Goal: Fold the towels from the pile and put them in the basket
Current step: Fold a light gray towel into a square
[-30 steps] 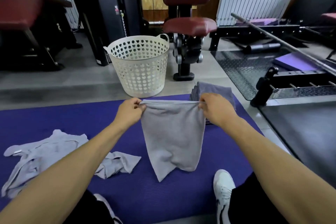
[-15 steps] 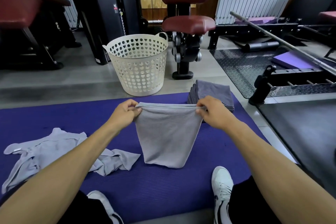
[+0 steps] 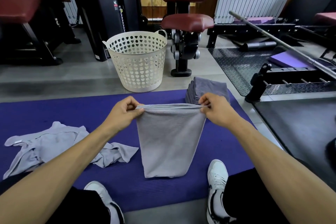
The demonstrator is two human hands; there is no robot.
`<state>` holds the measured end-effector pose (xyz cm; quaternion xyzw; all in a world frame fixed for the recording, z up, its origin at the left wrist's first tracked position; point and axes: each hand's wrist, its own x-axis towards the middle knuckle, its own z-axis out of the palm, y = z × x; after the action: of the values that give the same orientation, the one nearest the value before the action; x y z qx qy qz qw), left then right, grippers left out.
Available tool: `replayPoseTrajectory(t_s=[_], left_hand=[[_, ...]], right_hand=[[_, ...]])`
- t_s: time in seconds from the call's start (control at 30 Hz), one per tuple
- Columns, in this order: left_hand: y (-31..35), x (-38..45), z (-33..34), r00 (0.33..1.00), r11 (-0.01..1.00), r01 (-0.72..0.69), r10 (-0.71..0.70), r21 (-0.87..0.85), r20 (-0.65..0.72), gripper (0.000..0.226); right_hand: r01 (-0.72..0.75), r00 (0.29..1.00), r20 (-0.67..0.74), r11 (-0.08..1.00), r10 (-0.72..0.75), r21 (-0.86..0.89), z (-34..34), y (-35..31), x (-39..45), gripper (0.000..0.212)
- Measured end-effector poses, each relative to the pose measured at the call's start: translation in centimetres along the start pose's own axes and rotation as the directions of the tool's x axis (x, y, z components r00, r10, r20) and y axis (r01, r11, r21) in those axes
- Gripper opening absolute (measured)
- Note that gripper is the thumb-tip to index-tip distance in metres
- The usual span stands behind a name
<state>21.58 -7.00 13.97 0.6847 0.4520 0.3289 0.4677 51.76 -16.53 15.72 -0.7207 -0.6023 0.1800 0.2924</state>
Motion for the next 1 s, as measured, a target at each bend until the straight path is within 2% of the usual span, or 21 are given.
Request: replayPoseTrajectory(t_s=[0.07,0.13,0.2,0.23,0.33,0.43,0.53,0.63,0.7,0.77,0.87,1.0], left_hand=[[-0.2,0.1,0.2,0.999,0.999,0.032,-0.032,0.003,-0.011,0.010],[-1.0,0.7,0.6,0.994,0.992,0.109,-0.109,0.069,-0.009,0.012],[-2.5,1.9,1.2,0.976,0.962,0.217,-0.220,0.165,0.002,0.015],[-3.4,2.6,1.5,0.963,0.945,0.263,-0.268,0.192,0.001,0.016],[-5.4,4.9,2.3,0.949,0.916,0.314,-0.305,0.248,-0.076,0.016],[-5.3,7.4,2.8,0.969,0.905,0.222,-0.163,0.362,-0.188,0.013],[-3.8,10.1,3.1,0.973,0.941,0.095,-0.019,0.325,-0.228,0.011],[-2.3,11.7,2.8,0.971,0.962,-0.016,0.080,0.272,-0.224,0.011],[-2.2,11.6,2.6,0.974,0.967,-0.034,0.089,0.253,-0.209,0.010],[-2.9,10.6,2.7,0.985,0.958,-0.030,0.076,0.286,-0.153,0.012],[-5.5,7.9,3.3,0.999,0.930,0.003,0.013,0.367,-0.041,0.012],[-10.2,3.1,4.3,0.987,0.903,0.086,-0.135,0.421,0.087,0.014]], right_hand=[[0.023,0.997,0.082,0.996,-0.016,-0.085,0.0,0.4,0.2,0.021],[0.080,0.964,0.264,0.972,-0.020,-0.221,0.2,0.7,0.6,0.019],[0.097,0.908,0.415,0.936,0.056,-0.339,1.1,1.2,1.2,0.020],[0.101,0.892,0.443,0.921,0.084,-0.377,1.6,1.4,1.7,0.020],[0.042,0.920,0.378,0.934,0.102,-0.354,2.9,2.2,4.0,0.022],[-0.052,0.978,0.184,0.969,0.099,-0.242,3.3,3.0,6.6,0.027],[-0.080,0.996,-0.042,0.988,0.075,-0.133,3.1,3.2,8.5,0.039],[-0.066,0.986,-0.152,0.997,0.071,0.038,2.8,2.9,9.2,0.027],[-0.063,0.982,-0.160,0.978,0.097,0.201,3.1,3.1,9.1,0.014],[-0.079,0.984,-0.125,0.948,0.123,0.309,3.9,4.0,8.3,0.010],[-0.142,0.987,-0.033,0.943,0.159,0.302,5.7,5.8,6.0,0.010],[-0.243,0.968,0.120,0.940,0.219,0.240,9.1,8.6,1.3,0.020]])
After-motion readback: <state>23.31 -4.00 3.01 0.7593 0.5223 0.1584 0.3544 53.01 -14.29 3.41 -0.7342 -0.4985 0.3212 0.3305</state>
